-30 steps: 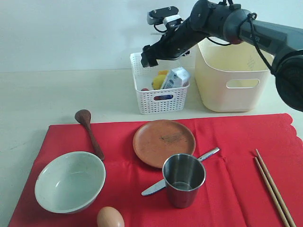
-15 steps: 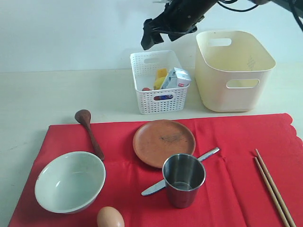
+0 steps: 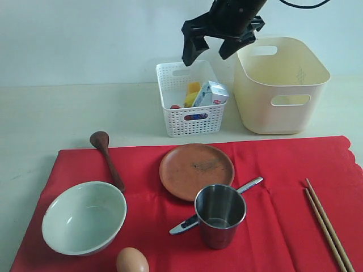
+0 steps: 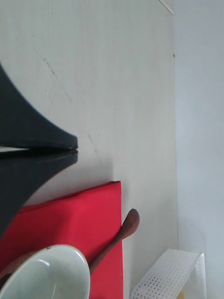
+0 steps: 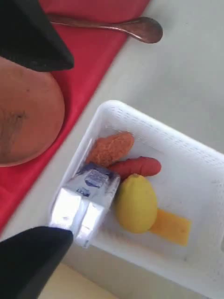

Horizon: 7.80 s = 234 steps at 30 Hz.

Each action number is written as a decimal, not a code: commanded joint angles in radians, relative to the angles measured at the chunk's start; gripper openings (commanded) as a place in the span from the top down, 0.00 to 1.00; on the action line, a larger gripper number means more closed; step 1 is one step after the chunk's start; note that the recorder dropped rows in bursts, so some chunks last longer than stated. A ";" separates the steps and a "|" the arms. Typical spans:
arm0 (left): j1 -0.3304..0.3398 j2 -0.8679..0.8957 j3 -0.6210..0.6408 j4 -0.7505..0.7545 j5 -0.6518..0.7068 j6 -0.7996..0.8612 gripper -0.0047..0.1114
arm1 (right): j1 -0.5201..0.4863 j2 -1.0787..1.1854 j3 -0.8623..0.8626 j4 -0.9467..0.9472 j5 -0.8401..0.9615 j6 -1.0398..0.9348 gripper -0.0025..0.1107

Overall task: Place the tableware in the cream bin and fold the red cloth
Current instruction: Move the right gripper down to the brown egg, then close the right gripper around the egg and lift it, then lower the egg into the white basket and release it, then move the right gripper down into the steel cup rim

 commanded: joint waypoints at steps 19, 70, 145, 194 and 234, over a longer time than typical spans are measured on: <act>0.002 -0.006 0.002 0.001 -0.008 -0.001 0.96 | 0.027 -0.386 0.718 0.067 -0.121 -0.054 0.23; 0.002 -0.006 0.002 0.001 -0.008 -0.001 0.96 | 0.695 -0.258 1.035 -0.138 -0.563 0.198 0.53; 0.002 -0.006 0.002 0.001 -0.008 -0.001 0.96 | 0.259 -0.503 0.714 -0.455 -0.533 0.327 0.98; 0.002 -0.006 0.002 0.001 -0.008 -0.001 0.96 | 0.066 0.082 0.009 -0.067 -0.366 0.086 0.29; 0.002 -0.006 0.002 0.001 -0.008 -0.001 0.96 | 0.068 -0.233 0.156 0.021 0.005 -0.015 0.34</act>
